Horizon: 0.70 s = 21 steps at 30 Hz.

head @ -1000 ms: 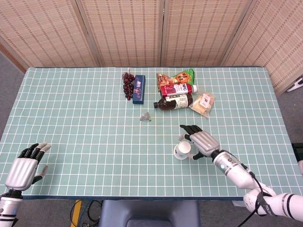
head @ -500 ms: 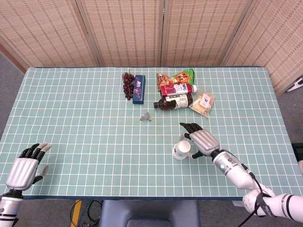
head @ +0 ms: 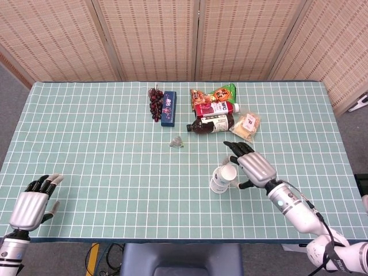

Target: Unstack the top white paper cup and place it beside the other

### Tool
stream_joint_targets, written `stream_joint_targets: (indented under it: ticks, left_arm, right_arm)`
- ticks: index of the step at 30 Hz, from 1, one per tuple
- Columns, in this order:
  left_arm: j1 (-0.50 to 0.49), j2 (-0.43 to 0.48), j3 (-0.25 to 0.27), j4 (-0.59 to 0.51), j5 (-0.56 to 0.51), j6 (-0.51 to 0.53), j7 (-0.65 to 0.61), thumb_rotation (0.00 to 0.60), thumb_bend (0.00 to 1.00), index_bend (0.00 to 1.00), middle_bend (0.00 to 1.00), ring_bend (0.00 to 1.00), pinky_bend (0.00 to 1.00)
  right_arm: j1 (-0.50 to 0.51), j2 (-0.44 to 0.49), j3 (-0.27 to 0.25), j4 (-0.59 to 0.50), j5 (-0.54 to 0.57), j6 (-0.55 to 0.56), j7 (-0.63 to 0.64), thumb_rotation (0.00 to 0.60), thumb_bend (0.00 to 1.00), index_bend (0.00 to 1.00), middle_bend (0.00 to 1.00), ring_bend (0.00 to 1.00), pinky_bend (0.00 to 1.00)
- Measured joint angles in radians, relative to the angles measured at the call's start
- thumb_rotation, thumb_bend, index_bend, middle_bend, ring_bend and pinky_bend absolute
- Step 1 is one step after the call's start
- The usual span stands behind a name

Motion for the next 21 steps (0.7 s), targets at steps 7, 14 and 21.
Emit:
stream_joint_targets:
  ticks: [7, 14, 21]
  left_arm:
    - [-0.003, -0.007, -0.003, 0.005, -0.012, -0.011, 0.01, 0.6, 0.39, 0.19, 0.17, 0.14, 0.21]
    - [-0.006, -0.012, -0.005, 0.01, -0.021, -0.017, 0.016, 0.6, 0.4, 0.19, 0.17, 0.14, 0.21]
    - [-0.005, -0.014, -0.01, 0.013, -0.033, -0.018, 0.02, 0.6, 0.4, 0.19, 0.17, 0.14, 0.21]
  right_arm:
    - [-0.03, 0.083, 0.009, -0.057, -0.015, 0.04, 0.016, 0.6, 0.26, 0.34, 0.01, 0.0, 0.0]
    - [-0.064, 0.124, -0.003, -0.061, -0.045, 0.055, 0.061, 0.6, 0.26, 0.34, 0.01, 0.0, 0.0]
    - [-0.102, 0.116, -0.041, -0.013, -0.097, 0.067, 0.111, 0.6, 0.26, 0.34, 0.01, 0.0, 0.0]
